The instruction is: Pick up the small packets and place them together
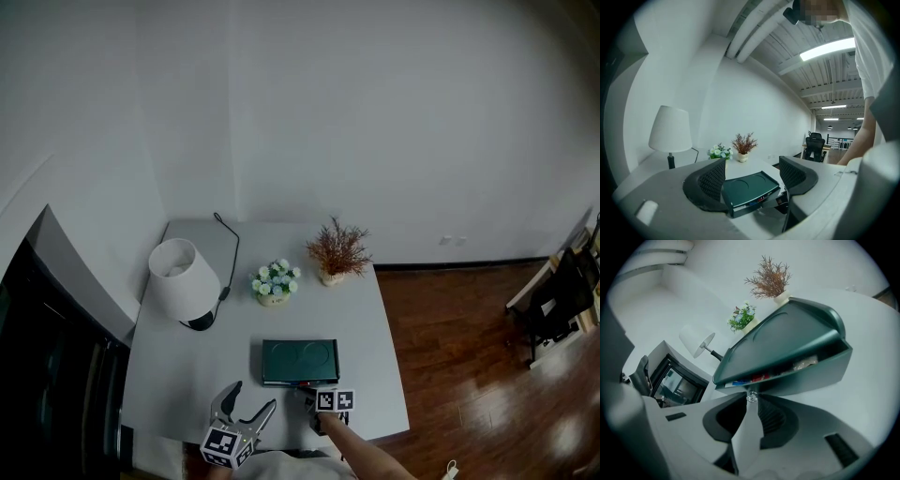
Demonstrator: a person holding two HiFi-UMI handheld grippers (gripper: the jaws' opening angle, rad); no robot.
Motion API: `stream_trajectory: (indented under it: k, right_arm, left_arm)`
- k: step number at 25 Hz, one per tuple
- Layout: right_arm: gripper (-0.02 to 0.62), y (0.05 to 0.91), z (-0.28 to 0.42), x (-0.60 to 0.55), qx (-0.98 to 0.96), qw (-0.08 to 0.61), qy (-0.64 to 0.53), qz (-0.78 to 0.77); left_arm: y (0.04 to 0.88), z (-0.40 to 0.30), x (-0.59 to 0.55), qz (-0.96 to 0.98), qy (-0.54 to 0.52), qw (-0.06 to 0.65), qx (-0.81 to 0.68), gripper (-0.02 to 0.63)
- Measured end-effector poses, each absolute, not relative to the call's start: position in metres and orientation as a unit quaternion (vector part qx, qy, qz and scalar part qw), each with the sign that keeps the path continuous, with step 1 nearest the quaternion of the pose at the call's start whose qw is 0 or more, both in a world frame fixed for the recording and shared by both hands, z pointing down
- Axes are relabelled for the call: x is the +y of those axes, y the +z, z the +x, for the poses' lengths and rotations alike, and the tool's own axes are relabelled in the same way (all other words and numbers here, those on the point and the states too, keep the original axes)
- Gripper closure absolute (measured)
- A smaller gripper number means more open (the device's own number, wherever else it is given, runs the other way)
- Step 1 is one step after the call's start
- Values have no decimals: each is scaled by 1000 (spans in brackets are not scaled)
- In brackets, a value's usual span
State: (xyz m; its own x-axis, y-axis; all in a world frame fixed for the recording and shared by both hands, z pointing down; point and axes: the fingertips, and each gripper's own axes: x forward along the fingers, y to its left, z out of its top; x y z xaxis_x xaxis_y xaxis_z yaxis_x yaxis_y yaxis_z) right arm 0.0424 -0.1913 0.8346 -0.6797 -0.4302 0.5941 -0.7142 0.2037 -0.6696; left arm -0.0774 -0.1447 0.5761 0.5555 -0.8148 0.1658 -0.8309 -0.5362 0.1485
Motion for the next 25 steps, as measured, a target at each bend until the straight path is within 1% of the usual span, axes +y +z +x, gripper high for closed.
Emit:
stream_trajectory:
  k: [4,9,14,17,18,20,22,25]
  right_arm:
    - [525,837,39,-151,-763,165,515,355]
    - [525,843,40,-97,-752,176,540,334]
    - [525,843,44,-82,-749,181,536,345]
    - [522,847,49,-79,-757,225,507,346]
    - [480,847,51,-76,-760,247,491,346]
    - [474,841,52,-70,-770,272,461,348]
    - [435,825,50,-68,-784,261,440,353]
    - [430,776,44,-82,-822,197,394,362]
  left_arm:
    - [580,-73,-142,879,41,109,-462,262]
    - [586,-70,-139,881,44,118,-456,262]
    - [591,-67,-138,884,49,121,-449,262]
    - [592,-64,-136,885,50,123,-446,262]
    - [592,-64,-136,885,48,123,-446,262]
    - [591,-64,-138,884,43,124,-448,262]
    - [590,-64,-141,884,40,123,-449,262]
    - [585,-65,-145,884,33,119,-451,262]
